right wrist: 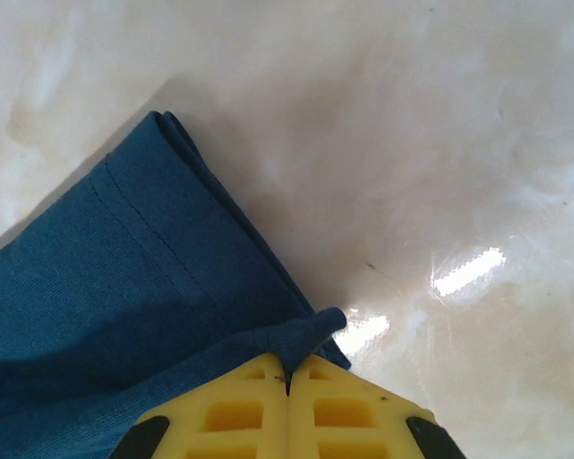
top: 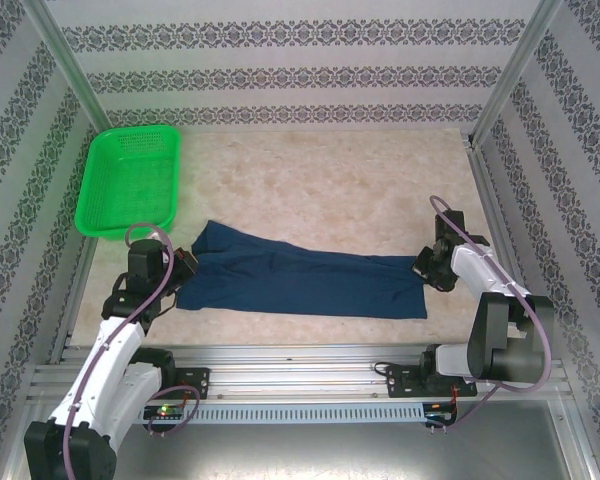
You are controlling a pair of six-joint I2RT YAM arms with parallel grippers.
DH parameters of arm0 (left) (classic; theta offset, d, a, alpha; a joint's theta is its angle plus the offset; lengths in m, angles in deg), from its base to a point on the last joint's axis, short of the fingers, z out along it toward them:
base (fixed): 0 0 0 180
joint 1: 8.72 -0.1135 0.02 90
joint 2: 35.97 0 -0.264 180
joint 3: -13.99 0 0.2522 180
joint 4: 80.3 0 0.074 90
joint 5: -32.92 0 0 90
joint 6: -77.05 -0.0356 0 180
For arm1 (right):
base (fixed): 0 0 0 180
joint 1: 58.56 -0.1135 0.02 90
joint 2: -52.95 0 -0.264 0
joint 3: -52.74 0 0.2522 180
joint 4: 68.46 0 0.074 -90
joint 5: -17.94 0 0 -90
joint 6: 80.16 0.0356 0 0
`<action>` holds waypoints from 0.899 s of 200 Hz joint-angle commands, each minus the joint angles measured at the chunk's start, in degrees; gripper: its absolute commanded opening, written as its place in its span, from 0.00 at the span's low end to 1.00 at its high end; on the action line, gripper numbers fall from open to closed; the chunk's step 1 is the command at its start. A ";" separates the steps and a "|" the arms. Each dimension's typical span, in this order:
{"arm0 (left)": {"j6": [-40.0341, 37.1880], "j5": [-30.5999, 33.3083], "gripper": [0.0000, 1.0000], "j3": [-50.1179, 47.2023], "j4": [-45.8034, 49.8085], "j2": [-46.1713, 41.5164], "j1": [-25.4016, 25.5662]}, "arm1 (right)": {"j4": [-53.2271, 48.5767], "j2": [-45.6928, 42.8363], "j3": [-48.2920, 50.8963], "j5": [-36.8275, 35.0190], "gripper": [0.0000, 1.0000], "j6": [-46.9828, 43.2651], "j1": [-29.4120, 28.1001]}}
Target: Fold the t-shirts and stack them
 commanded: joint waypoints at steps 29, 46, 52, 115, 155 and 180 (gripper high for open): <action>-3.54 0.46 0.00 10.73 0.29 8.95 -0.06 | -0.41 -0.64 -4.18 4.99 0.00 -4.46 0.73; -5.86 0.28 0.00 15.33 -0.11 12.71 -0.08 | -0.59 -0.11 -5.60 6.84 0.00 -5.73 0.82; -6.69 0.43 0.00 16.80 0.04 13.73 -0.08 | -0.83 0.00 -6.14 7.20 0.00 -6.11 0.82; -13.61 1.92 0.00 26.11 0.72 21.61 -0.08 | -3.87 2.76 -12.16 13.50 0.00 -10.55 3.05; -16.01 2.30 0.00 29.76 0.54 25.64 -0.17 | -5.35 5.62 -14.93 14.58 0.00 -12.03 4.78; -16.65 2.04 0.00 31.15 -1.12 27.32 -0.25 | -4.95 7.43 -16.08 14.22 0.00 -12.01 5.08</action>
